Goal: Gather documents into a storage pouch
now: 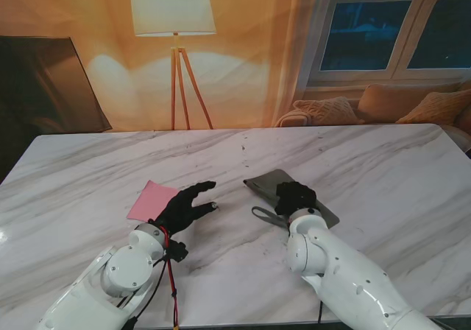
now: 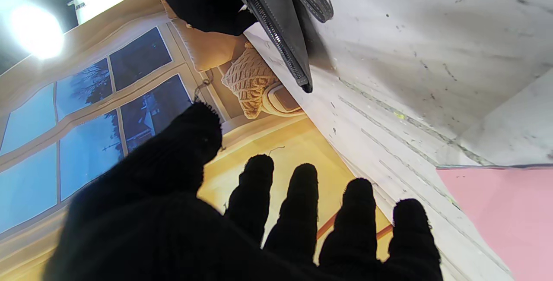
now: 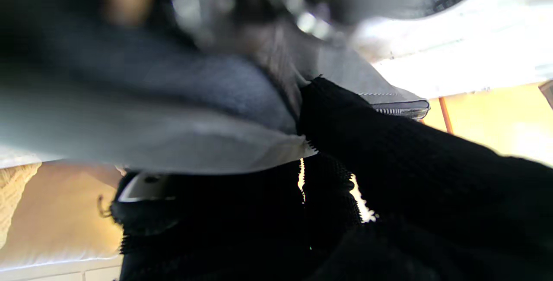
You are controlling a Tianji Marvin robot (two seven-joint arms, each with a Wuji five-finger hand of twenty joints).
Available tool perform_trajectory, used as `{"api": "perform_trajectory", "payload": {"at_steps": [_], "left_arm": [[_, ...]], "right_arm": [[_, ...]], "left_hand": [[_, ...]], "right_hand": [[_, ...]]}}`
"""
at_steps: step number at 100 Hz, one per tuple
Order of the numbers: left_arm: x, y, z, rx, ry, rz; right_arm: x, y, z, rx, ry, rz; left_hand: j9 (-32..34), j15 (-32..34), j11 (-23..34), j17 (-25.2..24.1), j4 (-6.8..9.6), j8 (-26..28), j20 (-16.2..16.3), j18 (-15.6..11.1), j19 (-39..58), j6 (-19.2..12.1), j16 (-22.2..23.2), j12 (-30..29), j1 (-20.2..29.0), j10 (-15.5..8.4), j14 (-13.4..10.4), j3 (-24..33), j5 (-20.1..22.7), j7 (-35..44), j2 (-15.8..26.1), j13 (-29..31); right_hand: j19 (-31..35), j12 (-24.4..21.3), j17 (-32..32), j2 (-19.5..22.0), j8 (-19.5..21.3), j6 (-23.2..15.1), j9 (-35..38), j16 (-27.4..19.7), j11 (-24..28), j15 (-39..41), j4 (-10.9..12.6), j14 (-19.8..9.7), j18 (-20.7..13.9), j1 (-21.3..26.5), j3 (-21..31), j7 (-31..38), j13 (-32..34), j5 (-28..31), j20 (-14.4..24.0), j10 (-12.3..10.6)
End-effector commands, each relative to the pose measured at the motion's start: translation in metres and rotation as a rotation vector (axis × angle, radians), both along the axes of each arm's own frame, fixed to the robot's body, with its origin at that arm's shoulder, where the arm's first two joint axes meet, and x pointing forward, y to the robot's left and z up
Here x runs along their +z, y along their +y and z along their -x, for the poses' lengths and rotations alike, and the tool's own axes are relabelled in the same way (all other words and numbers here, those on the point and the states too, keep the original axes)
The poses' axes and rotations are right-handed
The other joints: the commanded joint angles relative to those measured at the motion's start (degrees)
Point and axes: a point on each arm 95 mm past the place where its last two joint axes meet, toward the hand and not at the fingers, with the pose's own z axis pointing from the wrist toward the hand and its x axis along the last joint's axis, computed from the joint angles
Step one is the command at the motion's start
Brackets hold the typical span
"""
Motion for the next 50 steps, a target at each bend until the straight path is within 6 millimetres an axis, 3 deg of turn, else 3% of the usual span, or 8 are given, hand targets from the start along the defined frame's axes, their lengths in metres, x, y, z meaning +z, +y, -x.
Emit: {"api": "perform_trajectory", "payload": {"at_steps": [1,13,36,50], "left_arm": [[0.001,-0.003,0.001,-0.011,0.007,0.003],[0.003,0.0,0.001,-0.002,-0.003,0.0],[0.01,0.005,0.0,0.007,-0.026,-0.023],[0.016,0.009,-0.002,-0.004,-0.045,-0.056]], "right_arm": [[0.006,0.004,0.004,0.013,0.008,-0.038],[0.015,0.004,0.01,0.033,0.014,-0.09],[0.036,0.008,0.024,0.098,0.041,-0.196],[0.046,0.014,0.031,0.151,0.051,-0.24]], "left_hand": [[1.7,-0.4,0.3,-0.6,-0.28,0.3,0.9,-1.7,-0.1,-0.6,0.6,0.6,-0.3,-0.1,-0.6,-1.4,0.1,-0.2,0.9,-0.3],[0.9,-0.5,0.2,-0.6,-0.28,0.3,0.9,-1.8,0.0,-0.5,0.5,0.6,-0.2,-0.4,-0.9,-1.3,0.0,-0.2,0.7,-0.4],[-1.4,-1.7,-0.5,-0.7,-0.16,0.3,0.6,-2.1,-0.3,-1.1,-0.6,0.0,0.5,-2.0,-3.0,0.4,-0.6,-0.2,-0.3,-1.4],[-3.4,-2.6,-0.7,-0.1,-0.42,0.2,-1.9,-2.8,-1.8,-1.6,-2.9,-1.2,0.0,-3.4,-5.2,4.4,-1.6,0.1,-2.2,-2.3]], "right_hand": [[6.8,1.8,1.4,3.7,3.9,-4.9,3.8,1.2,2.4,3.3,0.9,-1.2,-2.0,4.4,1.4,7.9,1.8,8.0,-0.8,2.4],[7.6,4.3,2.0,3.5,7.2,-5.2,4.2,1.5,1.8,4.1,0.8,-1.1,-1.8,4.4,1.9,6.9,2.0,11.6,-0.9,3.1],[8.5,5.2,3.6,3.0,7.9,-4.6,4.5,1.6,1.8,4.7,0.8,-0.3,-1.5,4.4,2.3,6.3,2.7,13.1,-0.8,4.2],[8.9,5.6,4.8,3.1,8.1,-4.2,4.7,1.7,1.5,4.9,0.8,-0.1,-1.3,4.3,2.4,5.7,3.3,13.2,-0.9,4.6]]}}
